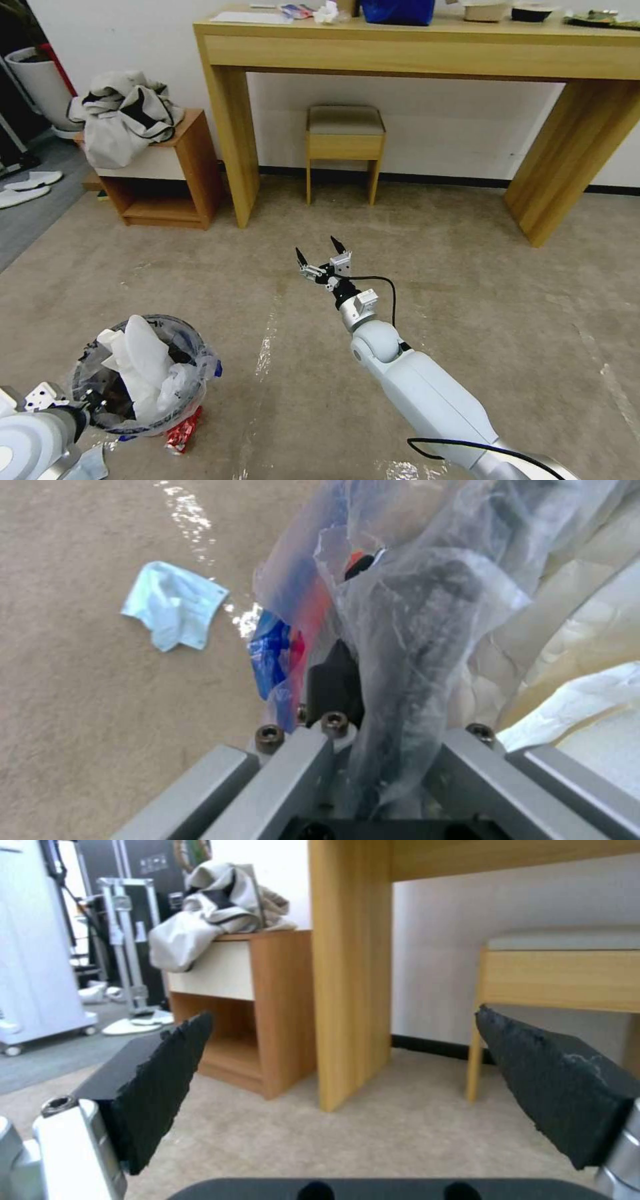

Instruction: Pick up the trash bin and place the garbage on the floor into it.

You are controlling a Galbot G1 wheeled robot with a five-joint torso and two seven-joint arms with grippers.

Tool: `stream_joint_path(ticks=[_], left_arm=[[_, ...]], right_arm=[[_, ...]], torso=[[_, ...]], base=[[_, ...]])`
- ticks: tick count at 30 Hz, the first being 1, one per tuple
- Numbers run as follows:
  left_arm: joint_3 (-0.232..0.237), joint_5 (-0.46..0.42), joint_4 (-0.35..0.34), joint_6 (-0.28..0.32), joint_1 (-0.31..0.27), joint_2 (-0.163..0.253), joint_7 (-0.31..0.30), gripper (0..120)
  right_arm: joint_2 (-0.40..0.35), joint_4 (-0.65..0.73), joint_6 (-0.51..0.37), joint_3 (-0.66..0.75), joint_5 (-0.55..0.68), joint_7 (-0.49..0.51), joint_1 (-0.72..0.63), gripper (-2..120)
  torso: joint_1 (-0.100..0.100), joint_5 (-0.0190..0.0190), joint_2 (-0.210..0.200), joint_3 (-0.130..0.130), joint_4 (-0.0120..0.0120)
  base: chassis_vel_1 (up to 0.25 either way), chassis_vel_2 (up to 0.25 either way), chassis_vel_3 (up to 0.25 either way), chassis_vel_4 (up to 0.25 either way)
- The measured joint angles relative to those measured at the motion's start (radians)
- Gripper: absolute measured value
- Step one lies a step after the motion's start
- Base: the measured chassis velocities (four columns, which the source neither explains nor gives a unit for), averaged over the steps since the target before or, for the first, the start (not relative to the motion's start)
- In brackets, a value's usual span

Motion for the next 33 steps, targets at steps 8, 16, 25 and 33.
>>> stream_joint_path(ticks=[8,16,25,33], left_arm=[[0.0,0.0,-0.002,-0.002,-0.001,0.001,0.0,0],[-0.003,-0.003,-0.006,-0.003,0.0,0.001,0.0,0],[-0.005,-0.004,-0.006,-0.003,0.001,0.002,0.0,0],[-0.005,-0.003,-0.006,-0.003,0.003,0.002,0.0,0]], right_arm=[[0.001,-0.005,0.001,0.001,0.0,0.0,0.004,100],[-0.002,-0.007,0.003,0.002,0.001,0.0,0.004,100],[-0.002,-0.007,0.003,0.003,0.004,0.001,0.006,100],[-0.002,-0.016,0.004,0.003,0.006,0.001,0.009,100]], torso=[[0.0,0.0,0.0,0.0,0.0],[0.0,0.0,0.0,0.0,-0.0001],[0.0,0.0,0.0,0.0,0.0],[0.0,0.0,0.0,0.0,0.0003]], base=[[0.065,0.065,0.058,0.059],[0.062,0.07,0.071,0.063],[0.099,0.101,0.093,0.092],[0.129,0.131,0.113,0.122]])
